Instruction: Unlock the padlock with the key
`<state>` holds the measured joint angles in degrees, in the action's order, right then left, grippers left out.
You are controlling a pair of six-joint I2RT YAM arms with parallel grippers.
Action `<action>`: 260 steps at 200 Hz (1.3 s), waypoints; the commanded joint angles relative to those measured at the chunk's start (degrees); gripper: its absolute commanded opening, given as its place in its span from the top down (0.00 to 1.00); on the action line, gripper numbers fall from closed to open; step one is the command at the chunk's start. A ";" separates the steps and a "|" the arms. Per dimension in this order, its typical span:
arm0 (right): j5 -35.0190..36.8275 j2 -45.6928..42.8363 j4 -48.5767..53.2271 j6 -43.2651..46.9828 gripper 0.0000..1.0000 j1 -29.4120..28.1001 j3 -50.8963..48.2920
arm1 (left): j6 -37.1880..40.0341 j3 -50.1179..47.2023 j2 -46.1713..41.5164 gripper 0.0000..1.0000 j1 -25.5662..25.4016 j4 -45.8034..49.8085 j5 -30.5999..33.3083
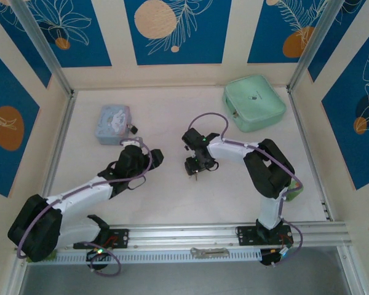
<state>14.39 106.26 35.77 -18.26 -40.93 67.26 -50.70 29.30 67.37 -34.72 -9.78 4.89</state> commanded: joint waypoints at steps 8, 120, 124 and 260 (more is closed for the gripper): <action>-3.16 -1.99 4.97 -0.72 0.46 -0.82 -4.06 | -0.79 0.45 0.90 0.32 0.70 -2.64 -1.10; -16.66 -1.58 -2.79 -2.93 1.00 3.24 -6.32 | -2.13 0.41 2.43 0.32 0.97 -7.10 -5.68; -18.58 -2.32 -3.86 -2.99 1.00 3.78 -6.89 | -2.04 0.48 2.70 0.32 0.97 -7.67 -6.33; -31.48 -20.14 -29.81 -35.54 1.00 14.06 -19.45 | -4.71 -2.67 17.12 0.43 -5.22 -42.59 -20.40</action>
<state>-19.00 88.84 10.68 -41.82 -26.17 48.69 -56.05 26.52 81.93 -38.24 -43.24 -11.97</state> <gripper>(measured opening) 0.051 0.588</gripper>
